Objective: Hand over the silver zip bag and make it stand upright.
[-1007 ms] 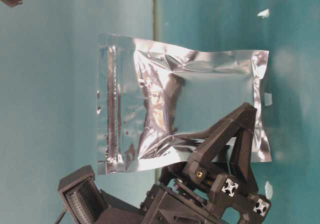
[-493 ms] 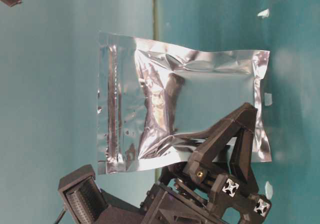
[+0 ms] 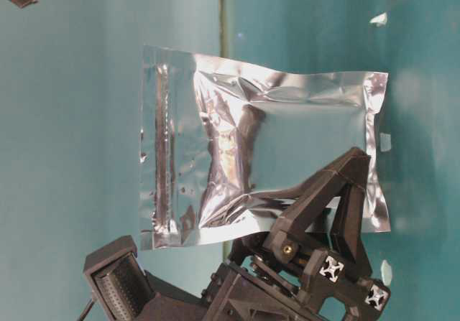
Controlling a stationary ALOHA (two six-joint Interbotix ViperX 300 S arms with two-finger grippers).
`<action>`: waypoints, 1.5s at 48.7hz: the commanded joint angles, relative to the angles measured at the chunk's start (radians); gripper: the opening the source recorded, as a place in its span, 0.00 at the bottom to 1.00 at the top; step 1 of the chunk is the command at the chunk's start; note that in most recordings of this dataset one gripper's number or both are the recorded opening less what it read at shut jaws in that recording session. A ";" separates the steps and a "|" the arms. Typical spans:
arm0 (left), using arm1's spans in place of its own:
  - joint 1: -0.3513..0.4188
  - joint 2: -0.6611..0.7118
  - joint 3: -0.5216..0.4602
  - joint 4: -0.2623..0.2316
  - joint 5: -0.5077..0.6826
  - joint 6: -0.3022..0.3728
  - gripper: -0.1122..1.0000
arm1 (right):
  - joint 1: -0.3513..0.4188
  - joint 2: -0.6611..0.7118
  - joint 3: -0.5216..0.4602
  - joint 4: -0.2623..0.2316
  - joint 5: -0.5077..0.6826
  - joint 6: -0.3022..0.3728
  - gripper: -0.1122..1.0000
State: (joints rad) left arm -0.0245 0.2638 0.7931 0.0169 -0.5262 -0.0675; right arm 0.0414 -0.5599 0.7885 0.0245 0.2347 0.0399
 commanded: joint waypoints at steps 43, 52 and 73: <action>-0.015 0.000 -0.005 0.003 0.005 -0.003 0.32 | 0.003 -0.003 0.000 0.002 -0.011 0.012 0.92; -0.015 0.000 -0.005 0.003 0.006 -0.003 0.32 | 0.003 -0.002 0.003 0.002 -0.011 0.012 0.92; -0.017 0.000 -0.005 0.005 0.006 -0.003 0.32 | 0.005 -0.002 0.006 0.002 -0.015 0.012 0.92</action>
State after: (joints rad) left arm -0.0261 0.2638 0.7931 0.0169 -0.5246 -0.0675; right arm 0.0430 -0.5584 0.8023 0.0245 0.2316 0.0399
